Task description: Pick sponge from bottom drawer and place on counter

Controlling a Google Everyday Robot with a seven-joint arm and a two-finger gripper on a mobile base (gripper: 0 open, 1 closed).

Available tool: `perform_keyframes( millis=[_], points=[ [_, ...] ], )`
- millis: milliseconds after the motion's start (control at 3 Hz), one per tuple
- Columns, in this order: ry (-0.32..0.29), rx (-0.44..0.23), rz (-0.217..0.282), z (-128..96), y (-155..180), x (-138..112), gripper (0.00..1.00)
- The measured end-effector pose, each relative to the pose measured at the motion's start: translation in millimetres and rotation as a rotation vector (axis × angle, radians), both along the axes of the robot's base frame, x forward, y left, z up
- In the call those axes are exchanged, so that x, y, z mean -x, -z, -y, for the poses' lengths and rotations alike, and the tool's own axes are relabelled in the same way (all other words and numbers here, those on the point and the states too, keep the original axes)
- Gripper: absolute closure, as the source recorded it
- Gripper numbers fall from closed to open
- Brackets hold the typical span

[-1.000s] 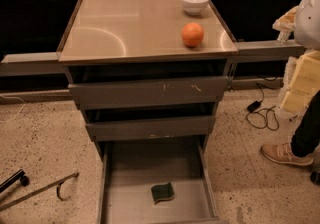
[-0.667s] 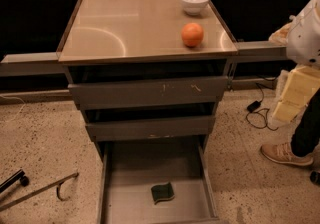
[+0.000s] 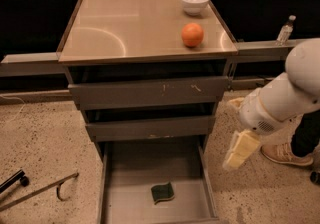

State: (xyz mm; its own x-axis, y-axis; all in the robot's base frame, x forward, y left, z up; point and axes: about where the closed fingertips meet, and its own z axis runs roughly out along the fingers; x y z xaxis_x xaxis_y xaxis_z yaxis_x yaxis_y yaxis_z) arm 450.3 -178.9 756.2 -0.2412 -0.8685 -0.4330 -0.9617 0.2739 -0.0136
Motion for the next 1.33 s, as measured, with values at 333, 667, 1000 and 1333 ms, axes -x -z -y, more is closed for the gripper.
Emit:
perform_keyframes(
  millis=[333,667,1000,1333],
  points=[
    [-0.009,-0.159,-0.01,-28.0,74.3,4.8,0.0],
    [-0.028,-0.25,-0.026,-48.4,123.6,14.8,0.0],
    [-0.028,-0.25,-0.026,-48.5,123.7,14.8,0.0],
    [-0.034,-0.257,0.013,-62.0,139.1,16.8,0.0]
  ],
)
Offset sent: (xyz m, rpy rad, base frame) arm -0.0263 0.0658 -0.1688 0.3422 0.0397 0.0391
